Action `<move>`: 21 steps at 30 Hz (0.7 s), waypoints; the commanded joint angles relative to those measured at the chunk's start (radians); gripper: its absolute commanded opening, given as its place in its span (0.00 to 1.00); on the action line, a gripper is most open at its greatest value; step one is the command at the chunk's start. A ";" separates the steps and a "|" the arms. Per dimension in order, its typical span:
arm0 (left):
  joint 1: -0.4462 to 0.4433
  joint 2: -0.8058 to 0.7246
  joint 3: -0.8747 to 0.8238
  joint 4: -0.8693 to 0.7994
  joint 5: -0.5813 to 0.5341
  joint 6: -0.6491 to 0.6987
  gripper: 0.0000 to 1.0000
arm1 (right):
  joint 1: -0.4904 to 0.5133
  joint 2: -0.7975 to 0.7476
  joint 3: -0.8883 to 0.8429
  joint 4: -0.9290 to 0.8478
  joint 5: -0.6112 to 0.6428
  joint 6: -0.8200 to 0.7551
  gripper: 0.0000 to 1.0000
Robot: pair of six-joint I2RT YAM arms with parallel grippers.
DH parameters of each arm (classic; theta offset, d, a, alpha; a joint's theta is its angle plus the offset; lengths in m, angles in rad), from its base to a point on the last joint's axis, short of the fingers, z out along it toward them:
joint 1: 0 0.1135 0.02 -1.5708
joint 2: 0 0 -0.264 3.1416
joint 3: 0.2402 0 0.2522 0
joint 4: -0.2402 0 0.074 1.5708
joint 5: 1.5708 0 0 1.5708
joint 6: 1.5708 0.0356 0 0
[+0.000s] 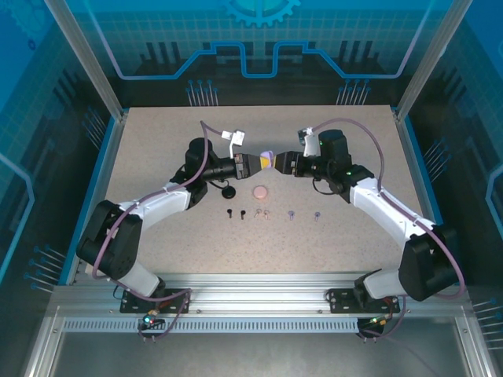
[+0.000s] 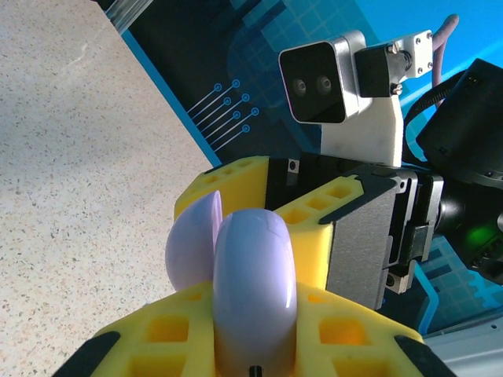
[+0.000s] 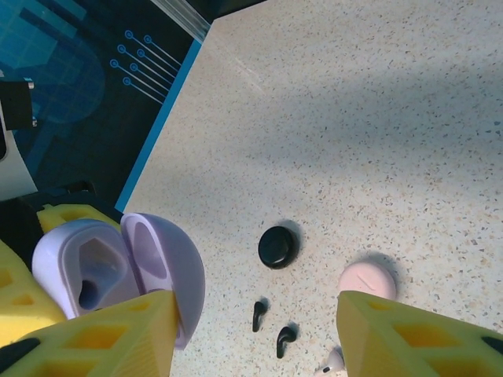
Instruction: Insert wireless bluetooth earbuds into charging case
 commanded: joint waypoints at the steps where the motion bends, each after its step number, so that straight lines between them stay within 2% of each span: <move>1: 0.001 -0.027 0.041 0.035 0.019 0.034 0.00 | -0.016 -0.038 -0.008 -0.021 0.010 0.009 0.56; 15: -0.001 -0.015 0.040 0.076 0.027 0.001 0.00 | -0.006 0.015 0.006 0.058 -0.064 0.055 0.54; 21: -0.003 -0.012 0.041 0.091 0.027 -0.011 0.00 | 0.011 0.041 0.027 0.051 -0.057 0.052 0.46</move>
